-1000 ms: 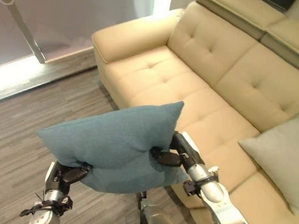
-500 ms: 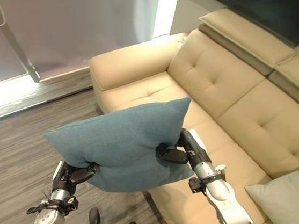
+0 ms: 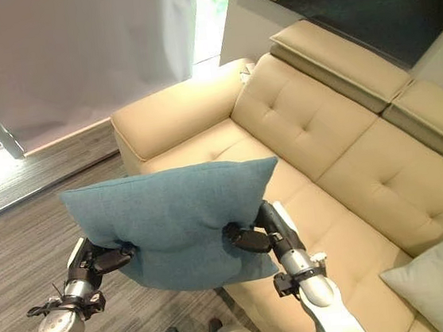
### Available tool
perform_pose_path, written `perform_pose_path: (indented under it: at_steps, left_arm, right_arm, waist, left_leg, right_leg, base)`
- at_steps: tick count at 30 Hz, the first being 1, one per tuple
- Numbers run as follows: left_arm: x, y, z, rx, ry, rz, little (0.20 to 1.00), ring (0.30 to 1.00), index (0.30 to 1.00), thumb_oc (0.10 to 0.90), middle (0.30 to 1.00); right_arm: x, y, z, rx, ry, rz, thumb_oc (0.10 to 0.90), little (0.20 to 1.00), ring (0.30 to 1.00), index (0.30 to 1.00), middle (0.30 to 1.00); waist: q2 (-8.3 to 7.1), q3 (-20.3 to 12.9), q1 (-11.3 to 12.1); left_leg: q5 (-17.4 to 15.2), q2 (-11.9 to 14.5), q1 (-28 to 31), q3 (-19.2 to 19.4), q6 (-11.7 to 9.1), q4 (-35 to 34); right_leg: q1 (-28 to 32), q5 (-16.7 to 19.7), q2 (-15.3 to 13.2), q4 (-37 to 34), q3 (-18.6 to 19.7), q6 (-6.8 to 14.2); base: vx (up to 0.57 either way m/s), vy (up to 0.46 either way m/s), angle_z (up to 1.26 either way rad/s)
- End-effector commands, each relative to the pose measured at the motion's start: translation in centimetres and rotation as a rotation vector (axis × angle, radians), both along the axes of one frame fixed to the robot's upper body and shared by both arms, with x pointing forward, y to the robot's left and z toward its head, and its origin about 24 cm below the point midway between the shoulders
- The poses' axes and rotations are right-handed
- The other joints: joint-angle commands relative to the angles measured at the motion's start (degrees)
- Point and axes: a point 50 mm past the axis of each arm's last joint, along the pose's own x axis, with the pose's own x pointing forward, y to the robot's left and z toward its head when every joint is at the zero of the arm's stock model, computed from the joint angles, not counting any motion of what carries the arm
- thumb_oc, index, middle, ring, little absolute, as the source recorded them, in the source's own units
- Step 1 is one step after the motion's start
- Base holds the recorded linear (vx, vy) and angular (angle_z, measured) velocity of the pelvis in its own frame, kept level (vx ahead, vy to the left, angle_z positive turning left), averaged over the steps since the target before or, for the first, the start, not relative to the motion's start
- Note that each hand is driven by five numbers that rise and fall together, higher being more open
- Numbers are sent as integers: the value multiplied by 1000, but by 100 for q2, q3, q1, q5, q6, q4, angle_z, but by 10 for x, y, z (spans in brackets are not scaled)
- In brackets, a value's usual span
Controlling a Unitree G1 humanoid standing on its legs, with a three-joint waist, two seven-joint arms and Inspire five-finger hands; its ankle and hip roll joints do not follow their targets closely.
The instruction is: Pick up all the scattered cushions and arrange them neatly on the sofa.
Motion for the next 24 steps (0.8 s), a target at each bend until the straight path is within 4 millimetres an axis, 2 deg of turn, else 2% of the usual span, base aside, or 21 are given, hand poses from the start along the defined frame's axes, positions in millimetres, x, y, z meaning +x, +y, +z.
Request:
perform_pose_path:
  at_steps: [1, 3, 7, 8, 9, 10, 11, 12, 13, 14, 15, 16, 18, 19, 20, 21, 22, 23, 24]
  left_arm:
    - [19, -49, 67, -82, -381, -232, 300, 300, 300, 400, 300]
    - [19, -53, 66, -91, -379, -251, 300, 300, 300, 400, 300]
    - [19, -61, 64, -122, -378, -269, 300, 300, 300, 400, 300]
    - [19, -66, 63, -131, -376, -285, 300, 300, 300, 400, 300]
    - [19, -67, 63, -132, -376, -286, 300, 300, 300, 400, 300]
    - [19, -68, 62, -138, -375, -291, 300, 300, 300, 400, 300]
    - [19, -70, 62, -153, -373, -293, 300, 300, 300, 400, 300]
    - [19, -70, 62, -153, -373, -293, 300, 300, 300, 400, 300]
    - [19, -69, 62, -154, -372, -290, 300, 300, 300, 400, 300]
    - [18, -68, 59, -156, -358, -279, 300, 300, 300, 400, 300]
    - [18, -68, 59, -156, -358, -279, 300, 300, 300, 400, 300]
    - [19, -68, 57, -157, -343, -275, 300, 300, 300, 400, 300]
    - [18, -67, 57, -152, -342, -275, 300, 300, 300, 400, 300]
    - [18, -66, 57, -151, -342, -275, 300, 300, 300, 400, 300]
    - [18, -67, 58, -149, -348, -280, 300, 300, 300, 400, 300]
    - [19, -68, 61, -148, -360, -280, 300, 300, 300, 400, 300]
    - [21, -69, 63, -149, -374, -279, 300, 300, 300, 400, 300]
    - [22, -70, 67, -150, -393, -279, 300, 300, 300, 400, 300]
    - [22, -70, 67, -150, -394, -279, 300, 300, 300, 400, 300]
  right_arm:
    - [21, 31, 71, 146, -382, 149, 400, 300, 300, 300, 300]
    - [18, 27, 67, 142, -363, 136, 400, 300, 300, 300, 300]
    - [16, 20, 65, 115, -359, 118, 400, 300, 300, 300, 300]
    - [13, 16, 66, 107, -363, 109, 400, 300, 300, 300, 300]
    - [13, 16, 66, 106, -362, 109, 400, 300, 300, 300, 300]
    - [13, 14, 66, 105, -365, 99, 400, 300, 300, 300, 300]
    - [12, 9, 65, 90, -357, 83, 400, 300, 300, 300, 300]
    - [12, 9, 65, 91, -357, 82, 400, 300, 300, 300, 300]
    - [12, 7, 66, 90, -361, 78, 400, 300, 300, 300, 300]
    - [11, 5, 65, 98, -354, 66, 400, 300, 300, 300, 300]
    - [11, 5, 65, 98, -354, 66, 400, 300, 300, 300, 300]
    - [10, 2, 63, 84, -341, 52, 400, 300, 300, 300, 300]
    - [10, 0, 64, 74, -348, 46, 400, 300, 300, 300, 300]
    - [11, 0, 65, 75, -348, 45, 400, 300, 300, 300, 300]
    - [11, -1, 65, 71, -353, 37, 400, 300, 300, 300, 300]
    - [11, -1, 65, 67, -354, 36, 400, 300, 300, 300, 300]
    - [13, -1, 66, 64, -355, 30, 400, 300, 300, 300, 300]
    - [14, -1, 67, 61, -361, 33, 400, 300, 300, 300, 300]
    - [15, -1, 67, 61, -362, 33, 400, 300, 300, 300, 300]
  waist:
    - [-195, -369, -197]
    - [-206, -420, -251]
    - [-160, -552, -330]
    - [-54, -657, -431]
    - [-44, -656, -436]
    - [-7, -697, -478]
    - [25, -728, -557]
    - [27, -733, -565]
    - [-18, -717, -562]
    - [-124, -687, -530]
    - [-116, -683, -521]
    - [-252, -621, -462]
    - [-303, -584, -405]
    - [-325, -595, -408]
    - [-349, -556, -326]
    - [-316, -527, -284]
    - [-317, -503, -244]
    - [-303, -468, -185]
    - [-307, -475, -189]
  left_leg:
    - [-1061, 164, 368, -27, -347, 563]
    - [-1173, 36, 529, -110, -298, 525]
    - [-1354, -33, 709, -182, -300, 568]
    - [-1377, 24, 799, -222, -408, 816]
    - [-1393, 34, 794, -230, -414, 836]
    - [-1312, 94, 798, -181, -548, 1042]
    - [-955, 326, 613, -48, -917, 1961]
    - [-977, 337, 576, -59, -927, 2019]
    - [-822, 388, 373, -30, -1026, 2582]
    - [-741, 490, 43, 61, -988, 3139]
    - [-764, 505, 27, 66, -989, 3180]
    - [-1014, 685, -398, 166, -799, 3280]
    - [-1264, 753, -477, 12, -667, 2772]
    - [-1223, 729, -481, 19, -662, 2735]
    - [-1069, 724, -681, -362, -676, 2069]
    - [-916, 715, -733, -600, -724, 1775]
    - [-665, 676, -846, -857, -784, 1532]
    - [-570, 614, -943, -1124, -815, 1430]
    - [-538, 609, -953, -1127, -815, 1407]
  right_leg:
    - [383, 1273, 95, -1708, -306, 304]
    - [507, 1322, 195, -1892, 21, 267]
    - [628, 1396, 212, -1806, 211, 148]
    - [768, 1356, 236, -1825, 228, 48]
    - [778, 1354, 242, -1830, 217, 45]
    - [872, 1326, 241, -1841, 167, 9]
    - [1132, 1275, 223, -1912, 69, -87]
    - [1128, 1279, 228, -1919, 59, -94]
    - [1254, 1260, 229, -1975, 99, -160]
    - [1473, 1141, 223, -2057, 211, -251]
    - [1472, 1142, 236, -2057, 216, -254]
    - [1648, 1042, 150, -2094, 393, -240]
    - [1755, 955, 135, -2118, 597, -192]
    - [1736, 966, 112, -2119, 601, -190]
    - [1854, 885, 144, -2121, 893, -196]
    - [1928, 833, 206, -2134, 1020, -209]
    - [1995, 824, 243, -2161, 1163, -219]
    - [2069, 788, 289, -2158, 1318, -228]
    - [2051, 800, 284, -2160, 1314, -227]
  base:
    - [374, 55, -18]
    - [334, 49, 1]
    - [285, 17, 13]
    - [254, -4, 34]
    - [345, -12, 29]
    - [251, -57, 8]
    - [244, -60, 9]
    - [218, -90, 17]
    - [186, -77, 13]
    - [188, -71, 3]
    - [224, -23, -44]
    - [155, 28, -46]
    - [160, 42, -36]
    - [162, 60, -75]
    - [168, 65, -88]
    - [228, 76, -120]
    - [171, 52, -90]
    - [101, 26, -110]
    - [86, 25, -79]
